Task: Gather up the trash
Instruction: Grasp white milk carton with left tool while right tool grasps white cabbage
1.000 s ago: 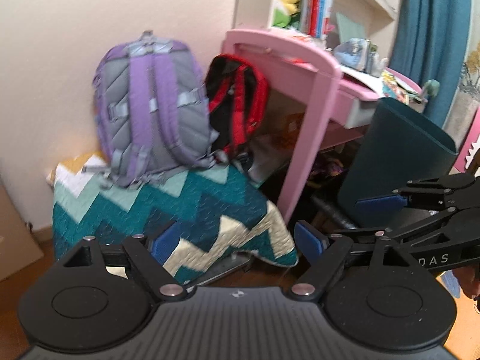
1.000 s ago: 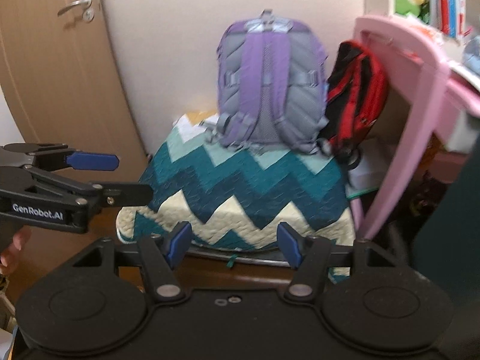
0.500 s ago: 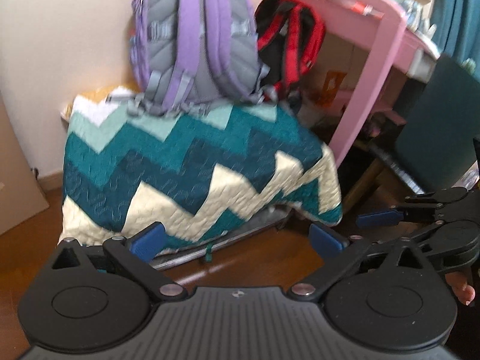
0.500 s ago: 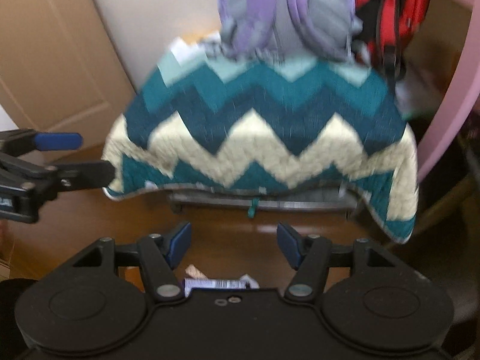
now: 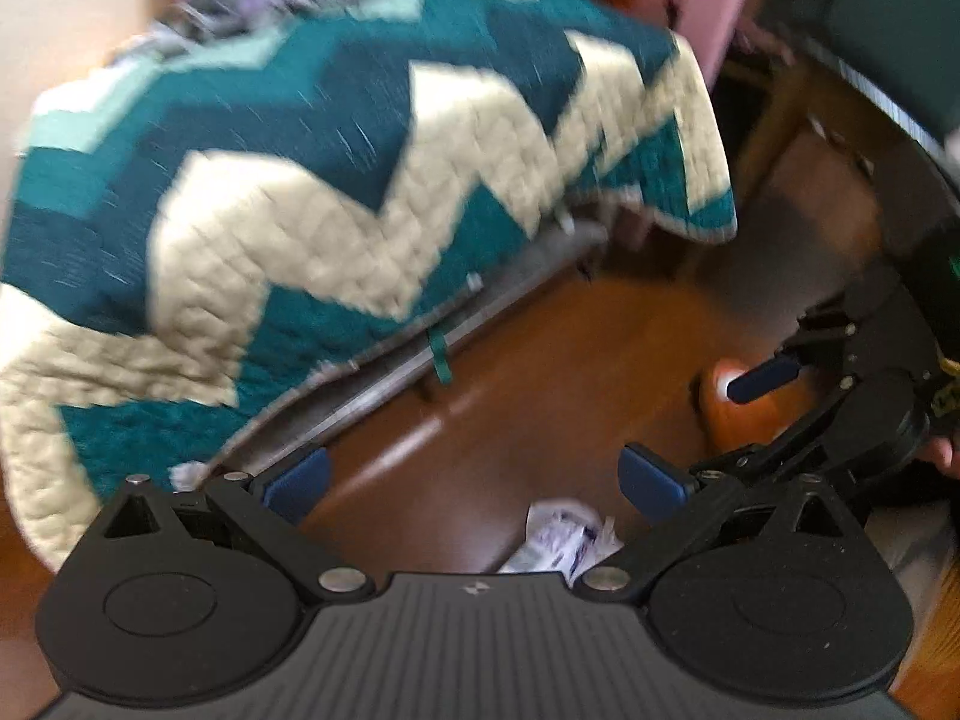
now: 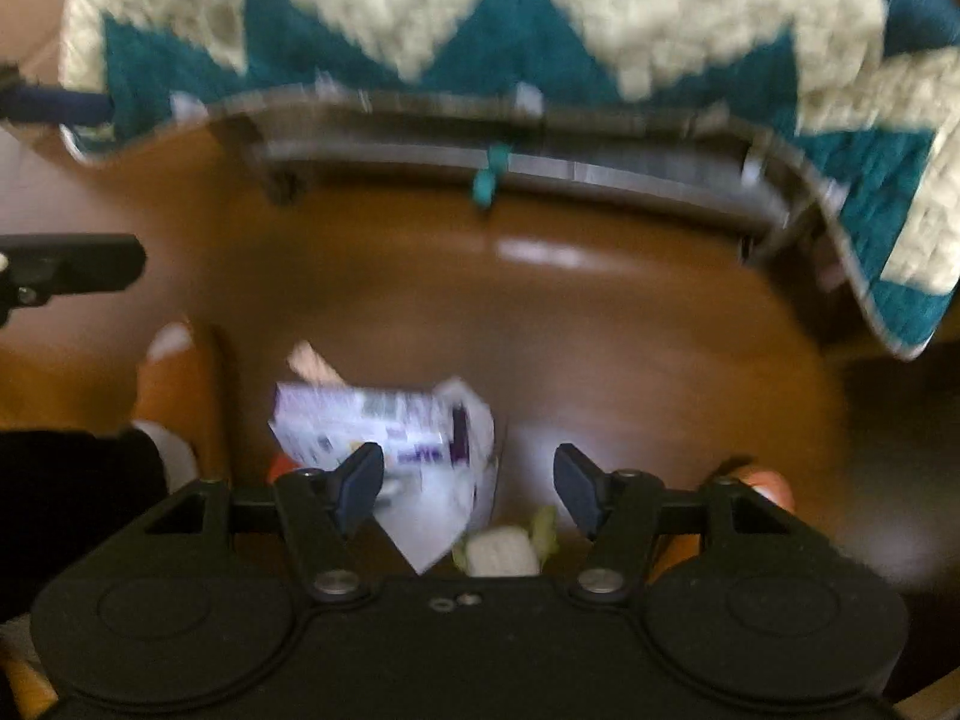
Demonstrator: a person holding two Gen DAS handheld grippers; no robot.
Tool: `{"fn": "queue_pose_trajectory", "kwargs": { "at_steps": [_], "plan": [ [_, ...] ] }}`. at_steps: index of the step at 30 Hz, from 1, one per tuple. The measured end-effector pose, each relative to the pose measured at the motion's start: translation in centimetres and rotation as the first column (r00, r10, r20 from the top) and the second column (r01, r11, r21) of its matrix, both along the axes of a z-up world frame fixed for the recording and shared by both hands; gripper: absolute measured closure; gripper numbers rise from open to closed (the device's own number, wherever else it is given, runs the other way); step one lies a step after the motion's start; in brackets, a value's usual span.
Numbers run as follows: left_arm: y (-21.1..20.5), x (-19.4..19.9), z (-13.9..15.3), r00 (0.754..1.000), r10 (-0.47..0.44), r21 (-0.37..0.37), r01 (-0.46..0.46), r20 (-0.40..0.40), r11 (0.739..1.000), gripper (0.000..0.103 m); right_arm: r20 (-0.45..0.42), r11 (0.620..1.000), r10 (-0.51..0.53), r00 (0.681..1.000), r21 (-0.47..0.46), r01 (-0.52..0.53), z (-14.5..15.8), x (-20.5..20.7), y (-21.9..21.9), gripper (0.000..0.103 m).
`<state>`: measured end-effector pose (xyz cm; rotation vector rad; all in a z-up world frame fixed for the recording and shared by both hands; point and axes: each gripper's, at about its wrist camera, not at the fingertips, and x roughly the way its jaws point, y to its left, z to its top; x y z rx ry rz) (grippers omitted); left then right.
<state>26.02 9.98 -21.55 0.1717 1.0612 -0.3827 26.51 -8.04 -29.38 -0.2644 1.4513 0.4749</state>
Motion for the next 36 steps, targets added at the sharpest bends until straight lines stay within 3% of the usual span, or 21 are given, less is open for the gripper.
{"fn": "queue_pose_trajectory", "kwargs": {
  "at_steps": [3,8,13,20,29,32,36],
  "plan": [
    [-0.8,0.1,-3.1,0.995,-0.088,0.018,0.089,-0.035,0.996,0.0,-0.052,0.998,0.04,0.998,-0.04,-0.043,-3.2,-0.6,0.5,0.041],
    [-1.9,0.5,-8.2,0.974,-0.199,0.017,0.202,-0.109,0.979,0.0,-0.122,0.966,0.226,0.966,-0.101,-0.239,-9.0,-2.4,1.7,0.041],
    [-2.2,0.9,-13.3,0.948,-0.252,-0.005,0.256,-0.195,0.967,0.0,-0.229,0.926,0.312,0.922,-0.145,-0.35,-14.4,-4.0,1.8,0.041],
    [-2.1,0.7,-19.6,0.907,-0.29,-0.055,0.287,-0.306,0.956,0.001,-0.317,0.871,0.407,0.856,-0.146,-0.469,-19.6,-5.7,1.4,0.041],
    [-2.7,1.6,-25.1,0.855,-0.339,-0.112,0.321,-0.393,0.94,0.001,-0.356,0.824,0.474,0.805,-0.143,-0.549,-23.2,-7.8,0.8,0.038],
    [-3.3,2.1,-26.1,0.847,-0.347,-0.115,0.329,-0.402,0.937,0.001,-0.345,0.831,0.47,0.813,-0.137,-0.539,-23.3,-8.2,0.7,0.034],
    [-3.7,2.6,-27.3,0.839,-0.347,-0.117,0.329,-0.42,0.937,0.001,-0.332,0.848,0.45,0.829,-0.132,-0.514,-22.2,-8.8,0.7,0.036]
  ]
}}
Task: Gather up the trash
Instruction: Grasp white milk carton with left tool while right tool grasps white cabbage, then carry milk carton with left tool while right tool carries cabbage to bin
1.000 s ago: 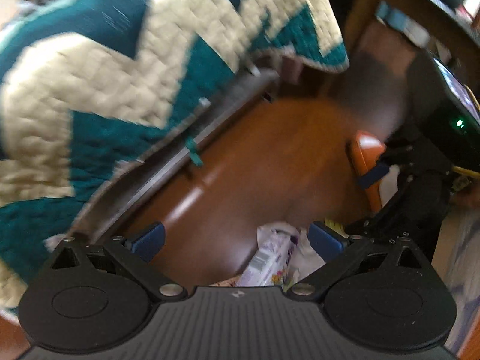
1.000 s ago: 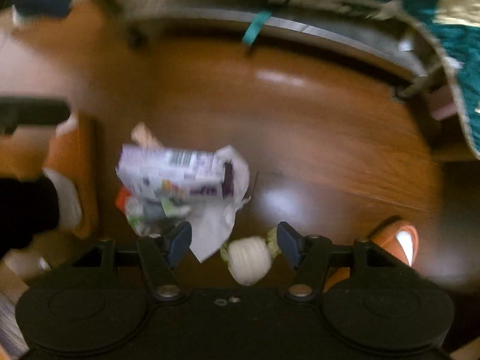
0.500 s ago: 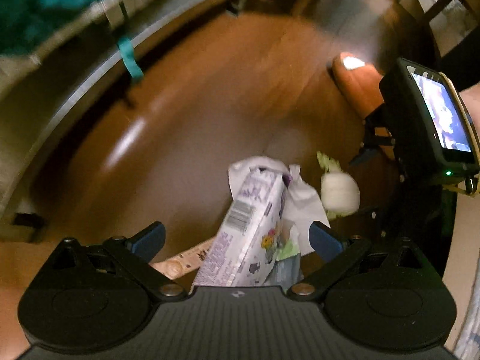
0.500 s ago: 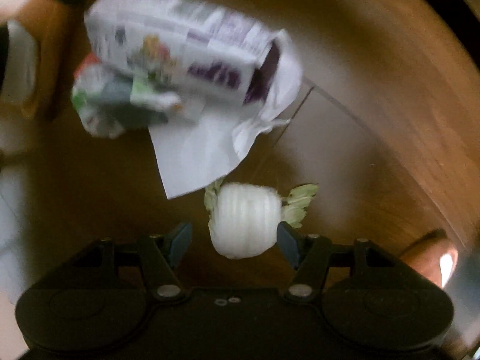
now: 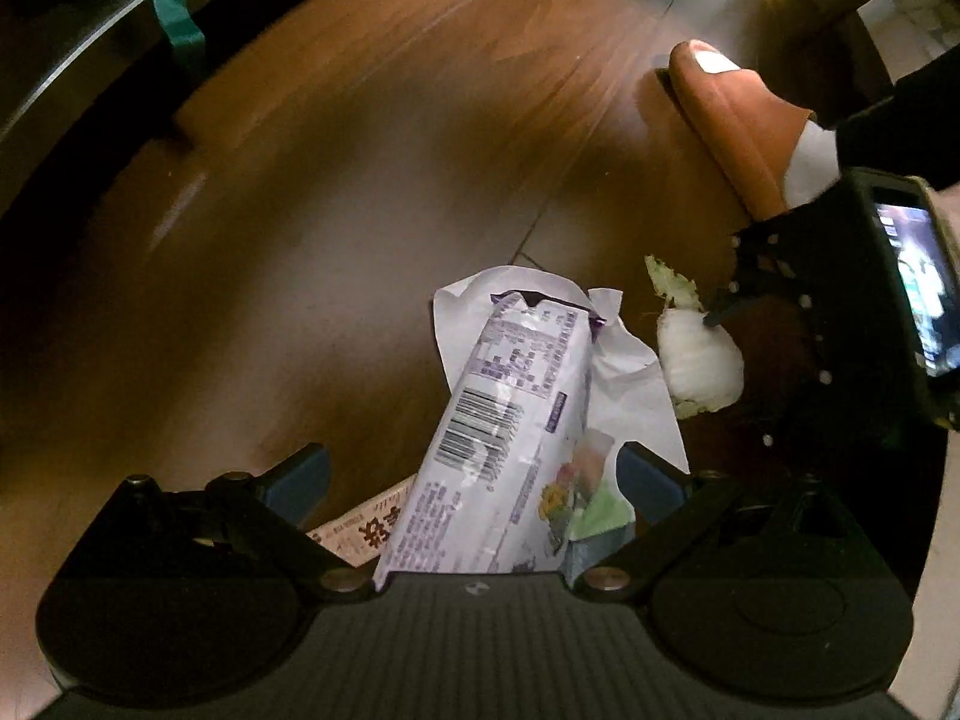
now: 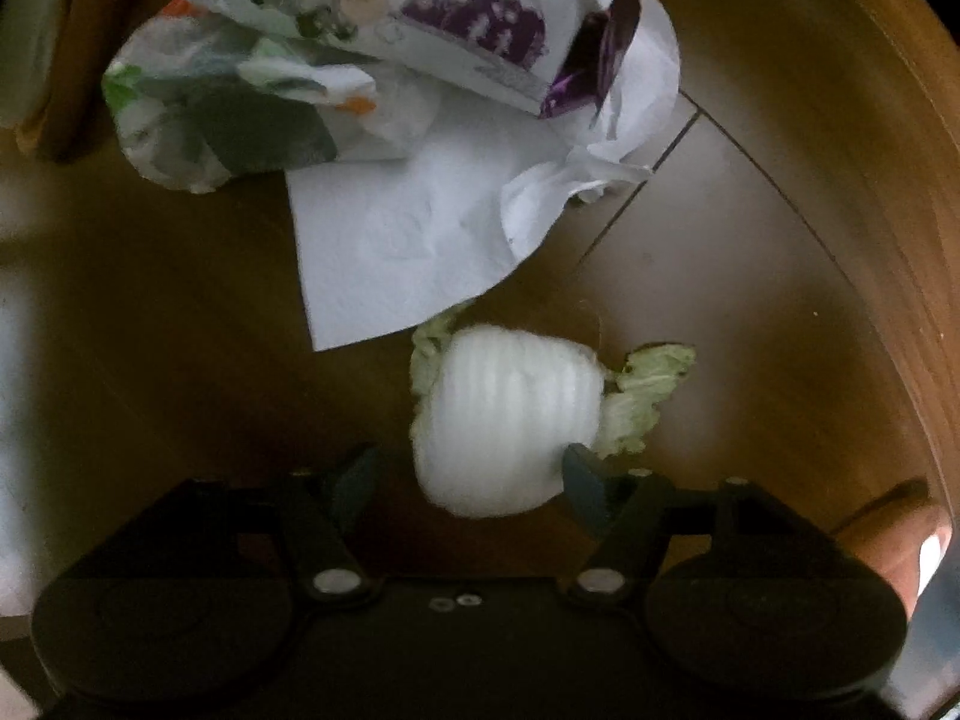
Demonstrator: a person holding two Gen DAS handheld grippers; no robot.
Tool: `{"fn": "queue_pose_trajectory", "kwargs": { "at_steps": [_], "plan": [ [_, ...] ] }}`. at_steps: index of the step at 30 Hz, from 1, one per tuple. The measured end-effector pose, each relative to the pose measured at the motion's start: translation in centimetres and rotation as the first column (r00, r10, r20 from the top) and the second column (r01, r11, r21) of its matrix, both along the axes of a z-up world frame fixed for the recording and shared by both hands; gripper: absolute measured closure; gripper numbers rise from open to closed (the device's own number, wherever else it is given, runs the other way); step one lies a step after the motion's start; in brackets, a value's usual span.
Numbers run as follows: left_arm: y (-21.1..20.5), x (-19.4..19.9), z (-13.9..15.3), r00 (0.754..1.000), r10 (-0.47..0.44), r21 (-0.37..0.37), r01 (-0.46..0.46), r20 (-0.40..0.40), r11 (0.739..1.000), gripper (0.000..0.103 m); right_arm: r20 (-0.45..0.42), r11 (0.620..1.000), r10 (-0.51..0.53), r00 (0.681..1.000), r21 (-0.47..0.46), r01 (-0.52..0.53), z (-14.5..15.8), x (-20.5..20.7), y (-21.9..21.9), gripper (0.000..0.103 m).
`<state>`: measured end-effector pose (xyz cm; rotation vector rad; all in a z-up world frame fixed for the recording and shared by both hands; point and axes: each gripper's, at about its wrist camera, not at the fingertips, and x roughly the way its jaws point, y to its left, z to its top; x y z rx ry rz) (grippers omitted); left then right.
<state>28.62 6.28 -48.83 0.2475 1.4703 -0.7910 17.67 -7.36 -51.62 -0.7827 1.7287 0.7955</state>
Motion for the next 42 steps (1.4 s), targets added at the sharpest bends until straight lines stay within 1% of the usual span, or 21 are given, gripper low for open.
{"fn": "queue_pose_trajectory", "kwargs": {
  "at_steps": [2,4,6,8,11,12,14,16,18,19,20,22,24,25,26,27,31,34,38,42],
  "plan": [
    [-0.2,0.1,-0.4,1.0,-0.005,-0.001,0.005,-0.003,1.0,0.002,0.035,1.0,-0.007,0.999,0.014,0.006,0.7,0.1,0.2,0.036],
    [-0.3,0.2,-0.6,1.0,-0.004,-0.003,0.004,-0.005,1.0,0.002,0.072,1.0,-0.014,0.997,0.014,0.013,0.7,0.3,0.0,0.035],
    [-0.4,0.3,-0.7,1.0,0.003,-0.003,-0.003,-0.012,1.0,0.005,0.102,0.999,-0.028,0.994,-0.039,0.032,-0.2,0.3,-0.5,0.035],
    [-0.4,0.2,-0.6,1.0,0.005,-0.003,-0.005,-0.012,1.0,0.005,0.087,0.996,-0.016,0.996,-0.087,0.023,-1.4,0.1,-0.9,0.034],
    [-0.4,0.2,-1.0,1.0,0.012,0.003,-0.012,-0.012,1.0,0.006,0.065,0.995,-0.045,0.997,-0.084,0.05,-2.2,0.3,-0.8,0.034],
    [-0.4,0.2,-1.2,1.0,0.02,0.005,-0.02,-0.019,1.0,0.008,0.068,0.995,-0.052,0.996,-0.082,0.058,-2.4,0.3,-0.8,0.034],
    [-0.3,0.3,-1.7,0.998,0.038,0.009,-0.037,-0.045,0.999,0.022,0.065,0.995,-0.046,0.997,-0.081,0.052,-2.9,0.2,-0.5,0.033],
    [-0.2,0.4,-2.1,0.997,0.042,0.01,-0.041,-0.063,0.999,0.026,0.066,0.996,-0.035,0.997,-0.083,0.04,-3.2,0.6,0.1,0.032],
    [-0.2,0.3,-2.3,0.997,0.041,0.008,-0.04,-0.068,0.999,0.027,0.067,0.996,-0.04,0.997,-0.082,0.046,-3.3,0.5,0.0,0.032],
    [-0.2,0.3,-2.4,0.997,0.042,0.007,-0.041,-0.072,0.999,0.032,0.065,0.996,-0.036,0.997,-0.083,0.041,-3.6,0.7,0.3,0.032],
    [-0.3,0.3,-2.6,0.996,0.046,0.004,-0.045,-0.083,0.999,0.039,0.061,0.996,-0.034,0.998,-0.086,0.039,-3.7,0.7,0.4,0.032],
    [-0.3,0.4,-2.9,0.993,0.059,0.009,-0.059,-0.097,0.998,0.042,0.058,0.995,-0.031,0.998,-0.097,0.037,-3.6,0.9,0.6,0.033],
    [-0.3,0.3,-2.8,0.993,0.066,-0.002,-0.067,-0.093,0.998,0.043,0.056,0.994,-0.03,0.998,-0.103,0.036,-3.4,0.9,0.9,0.034],
    [-0.2,0.2,-2.8,0.993,0.069,-0.006,-0.07,-0.093,0.998,0.045,0.053,0.994,-0.035,0.998,-0.103,0.04,-3.2,1.0,0.8,0.037],
    [-0.1,0.2,-2.8,0.993,0.072,-0.011,-0.073,-0.092,0.997,0.046,0.052,0.993,-0.039,0.998,-0.106,0.045,-3.0,1.2,0.8,0.043],
    [0.0,0.1,-2.7,0.993,0.077,-0.014,-0.078,-0.093,0.997,0.047,0.045,0.993,-0.041,0.998,-0.113,0.046,-3.0,1.4,0.8,0.044],
    [0.7,0.5,-2.2,0.986,0.127,-0.02,-0.13,-0.105,0.991,0.05,0.069,0.992,-0.055,0.996,-0.109,0.063,-1.2,2.7,0.8,0.046],
    [1.4,0.9,-1.2,0.983,0.154,-0.022,-0.157,-0.101,0.987,0.051,0.108,0.99,-0.077,0.991,-0.106,0.089,0.5,4.2,1.0,0.046],
    [2.4,1.5,1.1,0.976,0.201,-0.037,-0.205,-0.088,0.978,0.052,0.189,0.988,-0.129,0.974,-0.055,0.142,4.8,6.7,1.7,0.046],
    [3.7,2.0,4.6,0.966,0.253,-0.054,-0.256,-0.057,0.965,0.052,0.274,0.971,-0.237,0.932,0.044,0.234,10.5,9.1,1.8,0.047]
  ]
}}
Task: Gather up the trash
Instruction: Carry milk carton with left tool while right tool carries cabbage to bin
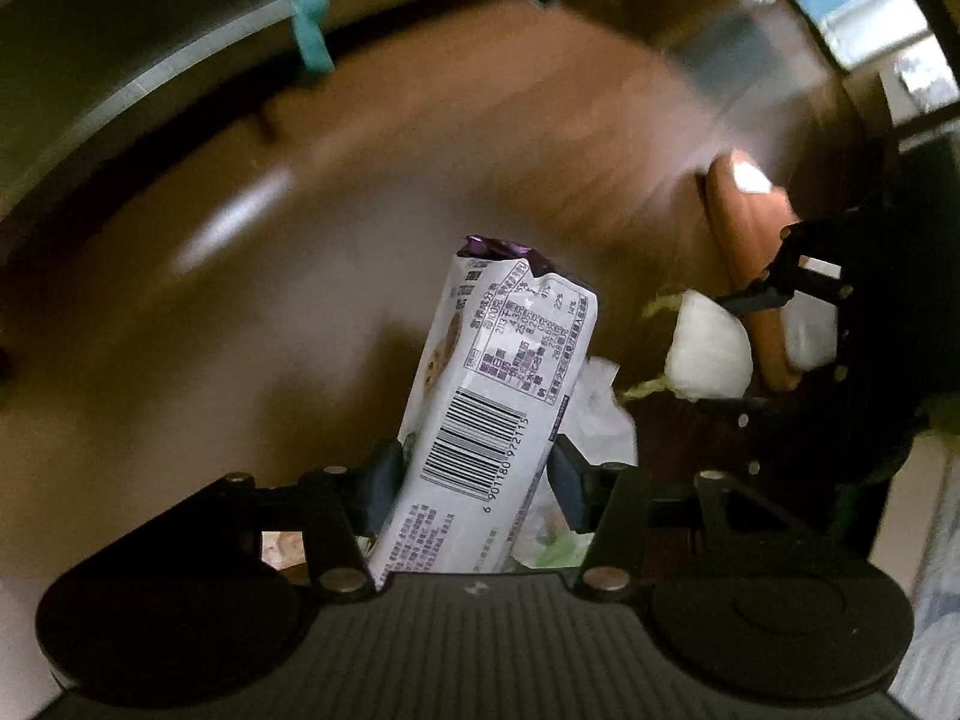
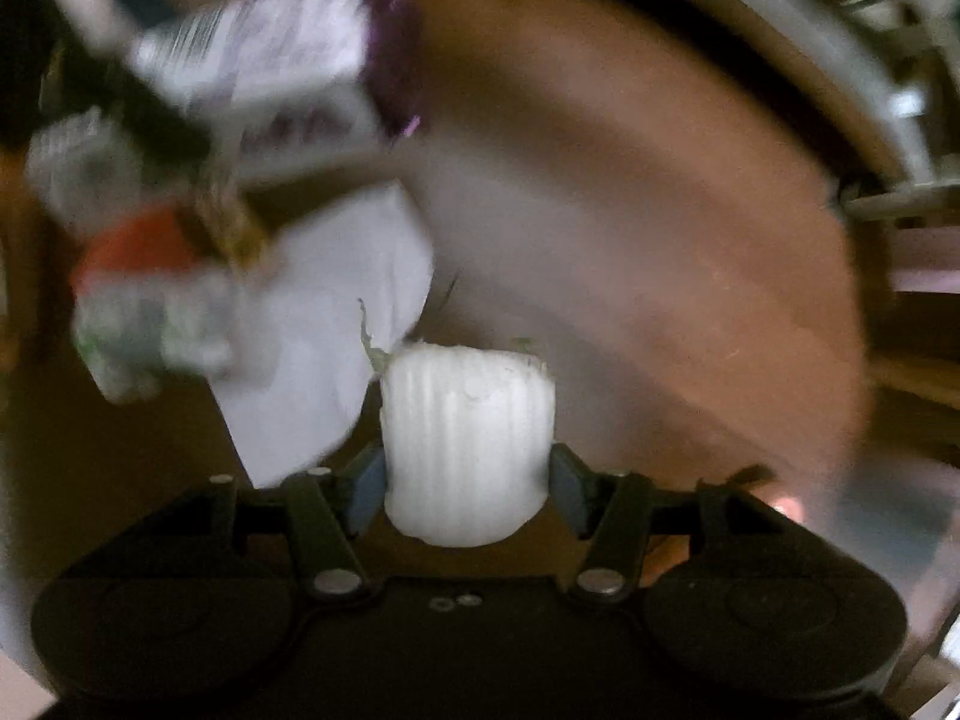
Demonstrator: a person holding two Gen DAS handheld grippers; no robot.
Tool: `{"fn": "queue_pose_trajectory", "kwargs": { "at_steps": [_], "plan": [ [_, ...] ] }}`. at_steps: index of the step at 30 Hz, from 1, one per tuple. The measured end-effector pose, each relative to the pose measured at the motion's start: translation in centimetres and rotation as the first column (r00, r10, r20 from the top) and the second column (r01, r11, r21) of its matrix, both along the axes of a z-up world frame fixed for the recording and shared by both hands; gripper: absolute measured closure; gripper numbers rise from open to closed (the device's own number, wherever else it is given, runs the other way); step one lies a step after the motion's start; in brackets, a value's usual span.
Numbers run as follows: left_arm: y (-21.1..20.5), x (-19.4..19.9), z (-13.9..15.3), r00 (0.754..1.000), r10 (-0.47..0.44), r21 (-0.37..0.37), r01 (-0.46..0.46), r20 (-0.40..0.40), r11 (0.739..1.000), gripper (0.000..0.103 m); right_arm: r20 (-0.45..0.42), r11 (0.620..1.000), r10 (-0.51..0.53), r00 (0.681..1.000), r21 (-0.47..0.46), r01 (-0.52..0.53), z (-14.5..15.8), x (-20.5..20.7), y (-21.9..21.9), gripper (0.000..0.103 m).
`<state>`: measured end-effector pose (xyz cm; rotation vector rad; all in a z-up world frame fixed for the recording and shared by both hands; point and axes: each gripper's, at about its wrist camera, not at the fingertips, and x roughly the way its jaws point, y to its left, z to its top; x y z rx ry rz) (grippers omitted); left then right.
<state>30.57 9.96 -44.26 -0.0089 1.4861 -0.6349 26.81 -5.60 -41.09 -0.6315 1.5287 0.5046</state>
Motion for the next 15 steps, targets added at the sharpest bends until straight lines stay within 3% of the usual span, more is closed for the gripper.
{"fn": "queue_pose_trajectory", "kwargs": {
  "at_steps": [8,15],
  "plan": [
    [2.3,-0.8,9.6,0.987,0.122,-0.019,-0.121,0.101,0.993,0.052,0.166,0.975,-0.147,0.975,0.19,0.115,12.1,2.1,-1.1,0.047],
    [2.2,-2.4,19.7,0.947,0.237,-0.04,-0.233,0.216,0.972,0.052,0.297,0.928,-0.262,0.918,0.339,0.155,24.2,2.0,-3.7,0.047]
  ]
}}
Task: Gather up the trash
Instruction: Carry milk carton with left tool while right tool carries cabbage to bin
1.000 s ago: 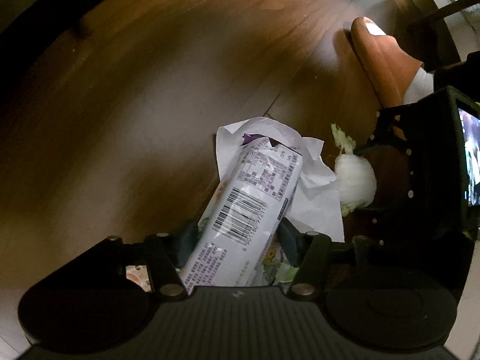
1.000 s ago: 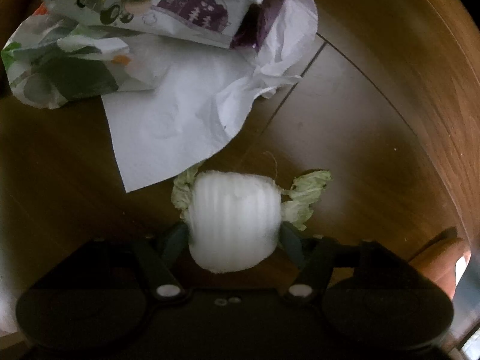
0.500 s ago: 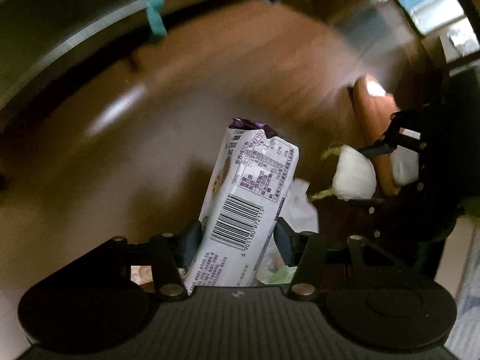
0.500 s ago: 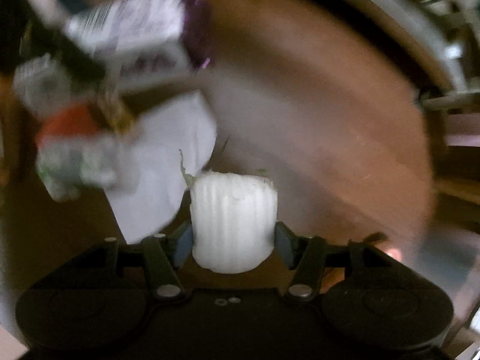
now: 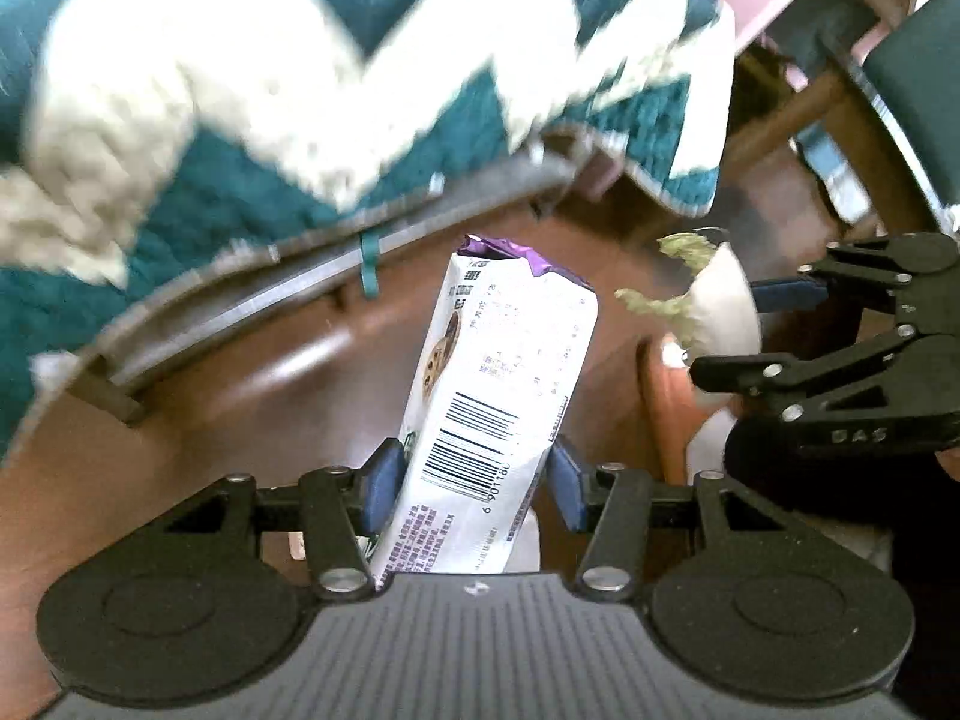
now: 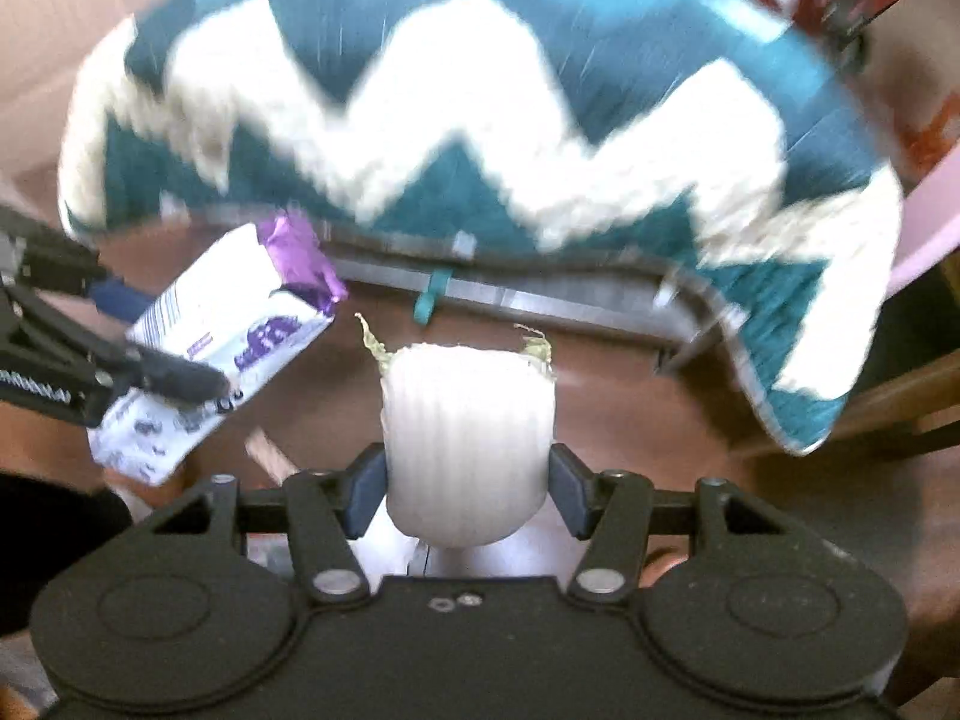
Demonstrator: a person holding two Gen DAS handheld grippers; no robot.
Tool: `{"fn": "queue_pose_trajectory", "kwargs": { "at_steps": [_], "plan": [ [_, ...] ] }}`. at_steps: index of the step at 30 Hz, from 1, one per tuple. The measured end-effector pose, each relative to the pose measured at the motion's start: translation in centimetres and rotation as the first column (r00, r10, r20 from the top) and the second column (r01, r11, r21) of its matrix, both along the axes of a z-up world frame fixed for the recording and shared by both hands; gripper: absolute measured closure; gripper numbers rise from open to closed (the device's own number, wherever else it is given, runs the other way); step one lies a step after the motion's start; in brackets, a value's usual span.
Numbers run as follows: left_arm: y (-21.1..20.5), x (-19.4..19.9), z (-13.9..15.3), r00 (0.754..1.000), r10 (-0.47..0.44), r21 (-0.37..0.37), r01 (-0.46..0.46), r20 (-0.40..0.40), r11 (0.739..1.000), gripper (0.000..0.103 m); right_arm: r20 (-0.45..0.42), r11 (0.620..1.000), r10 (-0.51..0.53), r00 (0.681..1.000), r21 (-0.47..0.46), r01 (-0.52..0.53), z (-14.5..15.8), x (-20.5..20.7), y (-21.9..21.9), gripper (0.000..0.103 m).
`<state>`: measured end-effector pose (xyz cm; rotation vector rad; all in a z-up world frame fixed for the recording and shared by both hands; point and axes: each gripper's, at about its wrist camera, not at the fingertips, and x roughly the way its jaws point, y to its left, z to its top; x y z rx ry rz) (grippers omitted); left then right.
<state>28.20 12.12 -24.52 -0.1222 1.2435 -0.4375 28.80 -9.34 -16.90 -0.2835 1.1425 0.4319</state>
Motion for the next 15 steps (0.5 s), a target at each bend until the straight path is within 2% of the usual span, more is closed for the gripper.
{"fn": "queue_pose_trajectory", "kwargs": {
  "at_steps": [3,7,15],
  "plan": [
    [-0.3,-0.9,4.6,0.996,0.067,-0.007,-0.067,0.065,0.998,0.052,0.073,0.998,-0.03,0.997,0.054,0.026,5.2,-0.9,-1.8,0.047],
    [-1.1,-2.4,10.7,0.976,0.151,-0.057,-0.143,0.158,0.988,0.052,0.155,0.992,-0.058,0.986,0.119,0.04,11.4,-2.5,-4.3,0.047],
    [-5.8,-4.8,21.5,0.924,0.2,-0.102,-0.176,0.326,0.979,0.052,0.297,0.98,-0.111,0.948,0.189,0.056,21.5,-4.9,-10.1,0.047]
  ]
}}
